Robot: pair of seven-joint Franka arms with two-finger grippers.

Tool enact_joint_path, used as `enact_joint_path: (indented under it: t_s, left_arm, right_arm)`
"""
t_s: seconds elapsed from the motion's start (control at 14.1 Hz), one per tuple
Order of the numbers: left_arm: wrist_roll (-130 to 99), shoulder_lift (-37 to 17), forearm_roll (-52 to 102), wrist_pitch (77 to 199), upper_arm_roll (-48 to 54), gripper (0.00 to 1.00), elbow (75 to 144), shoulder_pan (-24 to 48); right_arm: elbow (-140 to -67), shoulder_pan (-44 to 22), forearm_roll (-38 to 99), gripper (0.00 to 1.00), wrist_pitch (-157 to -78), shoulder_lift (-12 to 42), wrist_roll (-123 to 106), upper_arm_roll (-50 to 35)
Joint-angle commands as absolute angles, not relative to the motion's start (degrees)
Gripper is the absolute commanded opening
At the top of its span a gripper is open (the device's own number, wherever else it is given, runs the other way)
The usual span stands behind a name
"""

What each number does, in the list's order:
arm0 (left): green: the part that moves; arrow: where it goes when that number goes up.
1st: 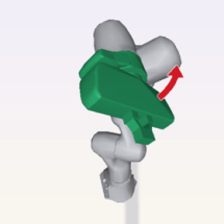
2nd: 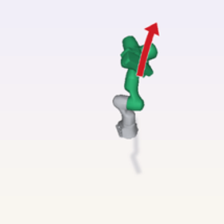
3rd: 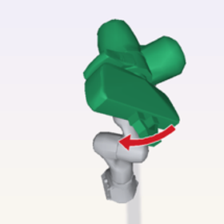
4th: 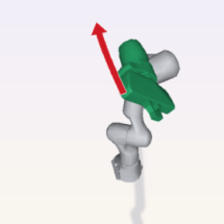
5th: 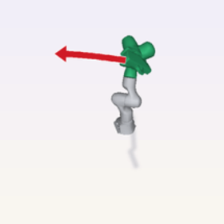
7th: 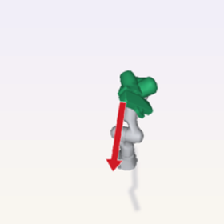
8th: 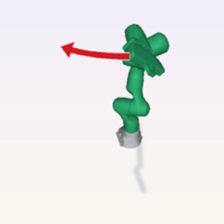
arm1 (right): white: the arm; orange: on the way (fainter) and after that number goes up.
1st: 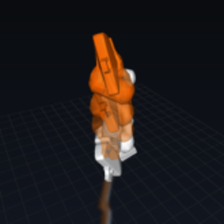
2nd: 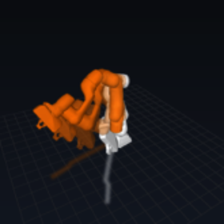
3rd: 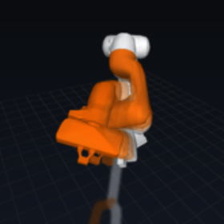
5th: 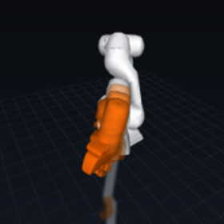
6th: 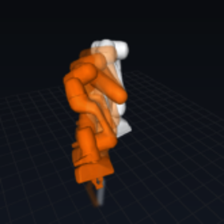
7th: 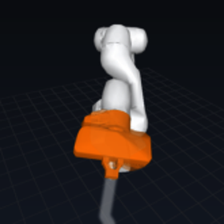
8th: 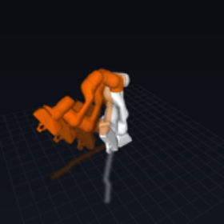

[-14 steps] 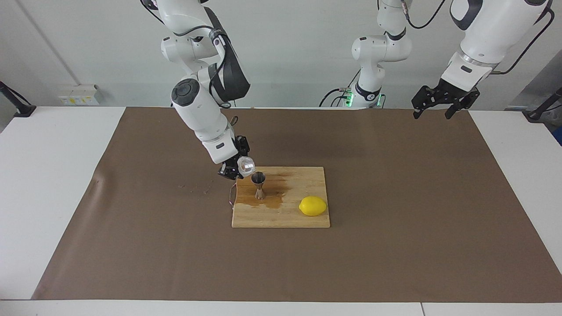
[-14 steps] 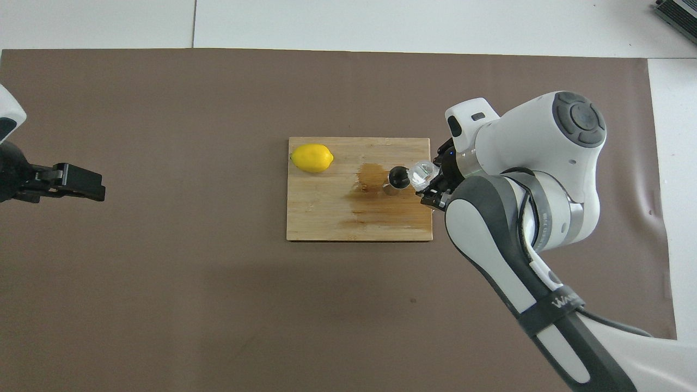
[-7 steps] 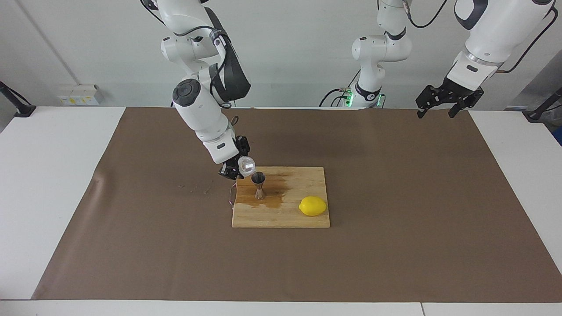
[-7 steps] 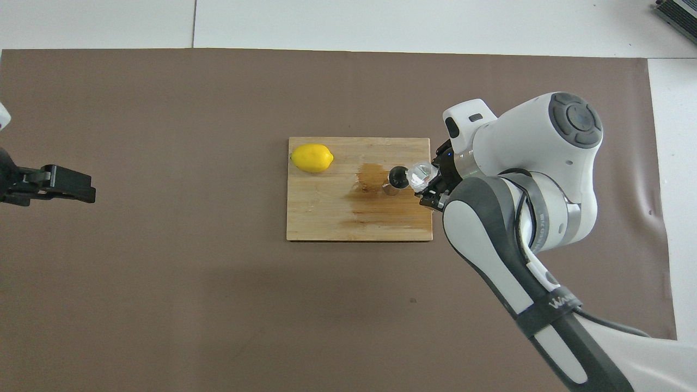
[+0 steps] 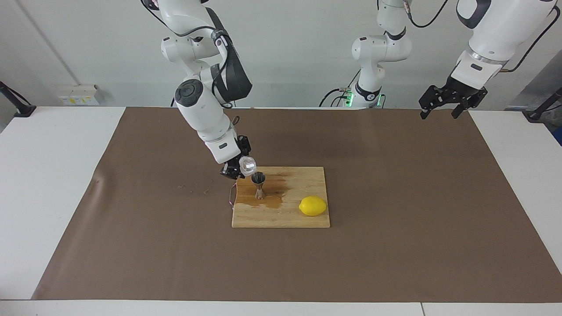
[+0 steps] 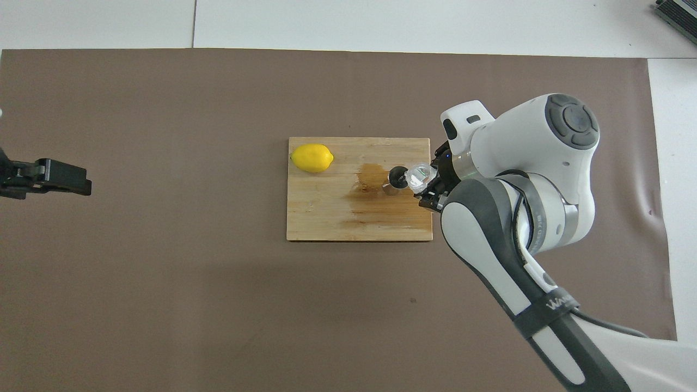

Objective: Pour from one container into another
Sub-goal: 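Tilt the white cup with the right gripper over the dark cup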

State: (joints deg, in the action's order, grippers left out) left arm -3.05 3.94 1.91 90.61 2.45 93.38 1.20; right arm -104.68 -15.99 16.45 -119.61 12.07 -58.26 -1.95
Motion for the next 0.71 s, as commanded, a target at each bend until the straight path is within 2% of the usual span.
enact_joint_path:
  t_s: [0.0, 0.64]
  left_arm:
    - [-2.9, 5.4, 2.4, 92.7, 3.0, 1.0, 95.4, 0.5]
    - [-2.7, 5.5, 2.4, 92.3, 2.9, 1.0, 95.8, 0.7]
  right_arm:
    - [-105.3, -15.8, 14.9, 0.25, -120.9, 12.0, -60.0, -2.2]
    - [-106.0, -15.0, 15.4, 0.25, -121.6, 11.9, -65.9, -2.3]
